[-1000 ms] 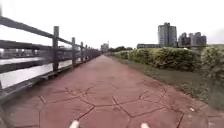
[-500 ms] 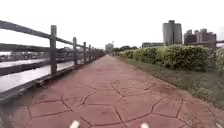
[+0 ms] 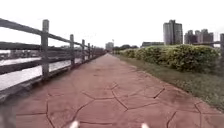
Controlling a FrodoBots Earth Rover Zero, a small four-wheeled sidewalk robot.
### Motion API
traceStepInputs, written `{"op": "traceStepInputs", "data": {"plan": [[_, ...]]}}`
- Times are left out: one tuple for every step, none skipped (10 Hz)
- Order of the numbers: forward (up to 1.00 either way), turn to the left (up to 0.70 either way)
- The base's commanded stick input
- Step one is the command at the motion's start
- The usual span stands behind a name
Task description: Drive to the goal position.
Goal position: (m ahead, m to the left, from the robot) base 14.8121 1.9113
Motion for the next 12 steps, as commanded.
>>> {"op": "traceStepInputs", "data": {"plan": [[0.70, 0.00], [0.70, 0.00], [0.70, 0.00], [0.70, 0.00], [0.70, 0.00], [0.70, 0.00], [0.70, 0.00], [0.70, 0.00], [0.70, 0.00], [0.70, 0.00], [0.70, 0.00], [0.70, 0.00]]}}
